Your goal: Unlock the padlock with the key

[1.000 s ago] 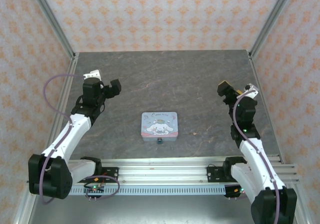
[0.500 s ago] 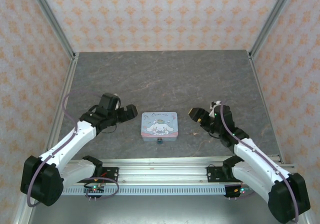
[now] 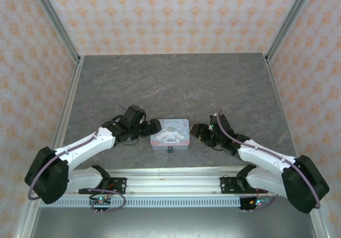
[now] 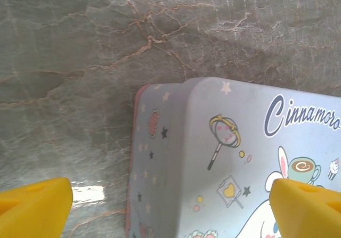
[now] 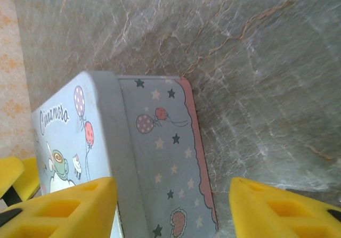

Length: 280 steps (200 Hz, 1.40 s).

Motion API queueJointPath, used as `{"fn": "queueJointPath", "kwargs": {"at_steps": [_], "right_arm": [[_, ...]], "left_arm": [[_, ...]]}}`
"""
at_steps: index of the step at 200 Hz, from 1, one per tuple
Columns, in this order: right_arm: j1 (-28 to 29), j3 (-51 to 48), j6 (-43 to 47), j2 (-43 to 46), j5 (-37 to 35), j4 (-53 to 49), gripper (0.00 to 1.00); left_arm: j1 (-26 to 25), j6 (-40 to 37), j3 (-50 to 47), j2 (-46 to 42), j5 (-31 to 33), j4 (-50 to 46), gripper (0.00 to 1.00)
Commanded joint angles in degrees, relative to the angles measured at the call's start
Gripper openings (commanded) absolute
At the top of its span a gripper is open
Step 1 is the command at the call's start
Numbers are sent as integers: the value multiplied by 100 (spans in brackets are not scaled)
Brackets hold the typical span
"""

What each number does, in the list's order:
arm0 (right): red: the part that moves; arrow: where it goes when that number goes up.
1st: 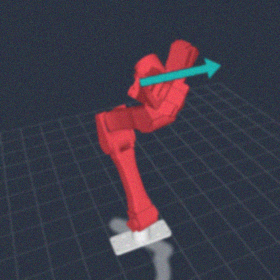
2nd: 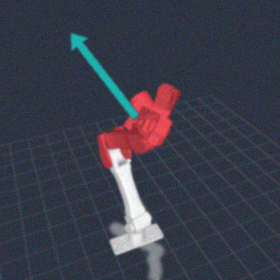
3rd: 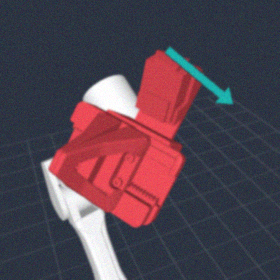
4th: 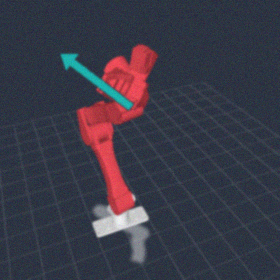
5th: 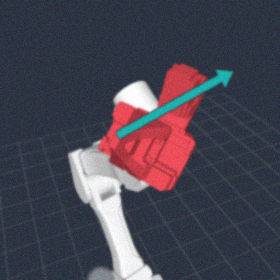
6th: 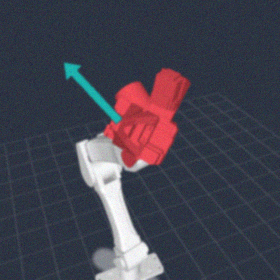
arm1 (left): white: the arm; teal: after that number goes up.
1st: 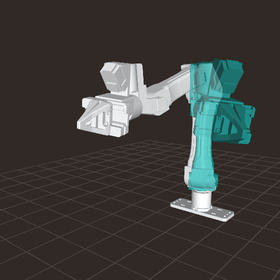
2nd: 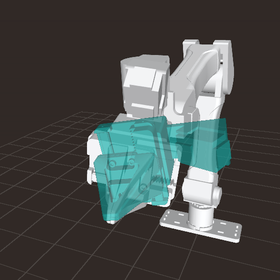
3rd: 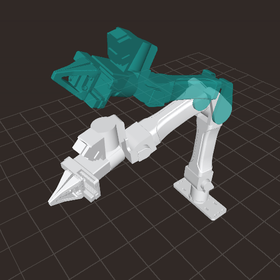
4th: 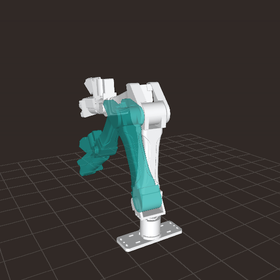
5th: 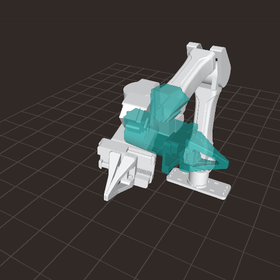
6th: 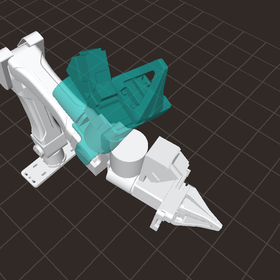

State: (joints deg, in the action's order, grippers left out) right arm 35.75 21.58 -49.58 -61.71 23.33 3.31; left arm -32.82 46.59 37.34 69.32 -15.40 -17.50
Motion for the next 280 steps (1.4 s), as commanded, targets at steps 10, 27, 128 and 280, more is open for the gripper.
{"fn": "queueJointPath", "kwargs": {"at_steps": [10,27,128,280], "right_arm": [[106,249,-101,-211,-182,430,52],[99,258,-146,-304,-178,566,48],[21,1092,-53,-1616,-123,1000,29],[-856,2089,-357,-2986,-79,1453,39]], "left_arm": [[-149,253,157,261,-38,579,95],[-214,312,219,440,-132,786,94],[-304,127,1288,1892,-112,1100,94],[515,-349,3342,3553,-351,752,96]]}}
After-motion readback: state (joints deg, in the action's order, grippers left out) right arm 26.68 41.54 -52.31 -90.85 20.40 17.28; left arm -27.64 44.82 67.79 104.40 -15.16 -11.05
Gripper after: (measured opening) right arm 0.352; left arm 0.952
